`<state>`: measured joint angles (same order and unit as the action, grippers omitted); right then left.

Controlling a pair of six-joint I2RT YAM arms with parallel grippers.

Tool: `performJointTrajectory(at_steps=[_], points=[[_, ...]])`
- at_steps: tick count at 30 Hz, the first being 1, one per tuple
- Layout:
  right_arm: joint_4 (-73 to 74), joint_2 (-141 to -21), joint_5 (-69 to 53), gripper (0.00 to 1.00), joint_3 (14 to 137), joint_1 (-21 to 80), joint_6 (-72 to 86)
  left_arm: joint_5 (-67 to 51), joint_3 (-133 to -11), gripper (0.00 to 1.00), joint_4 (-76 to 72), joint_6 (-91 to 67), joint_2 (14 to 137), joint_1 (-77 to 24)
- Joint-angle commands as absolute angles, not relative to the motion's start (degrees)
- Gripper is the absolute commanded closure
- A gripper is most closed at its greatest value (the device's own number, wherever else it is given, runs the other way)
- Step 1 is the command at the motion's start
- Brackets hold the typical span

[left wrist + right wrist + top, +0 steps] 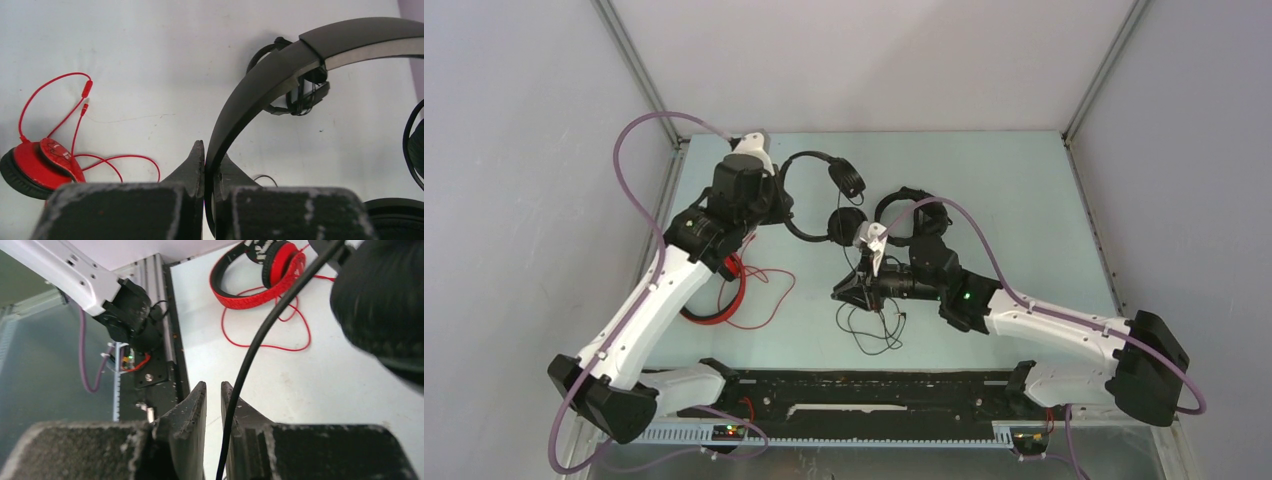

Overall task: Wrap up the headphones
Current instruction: Wrap the headphones cable around the headphones.

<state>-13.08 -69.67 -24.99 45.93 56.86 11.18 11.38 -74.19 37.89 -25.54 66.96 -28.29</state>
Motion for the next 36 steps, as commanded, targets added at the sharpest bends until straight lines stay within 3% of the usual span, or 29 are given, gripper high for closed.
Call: performJointTrajectory(at_steps=[1, 8, 15, 36], points=[[-21.15, -68.51, -21.43, 0.8, 43.78, 58.01, 5.82, 8.73, -73.92, 1.0, 32.56, -29.59, 63.65, -27.64], [-24.43, -68.73, -16.33, 0.83, 42.14, 60.71, 2.46, 7.07, -72.77, 1.0, 30.31, -33.74, 62.22, -27.16], [-28.17, -70.09, -9.57, 1.0, 42.19, 64.69, 0.52, 8.06, -71.5, 1.0, 27.22, -34.72, 61.59, -27.07], [-25.94, -78.26, -3.71, 1.0, 55.57, 69.95, -8.12, 7.12, -70.2, 1.0, 23.68, -32.41, 65.8, -26.81]])
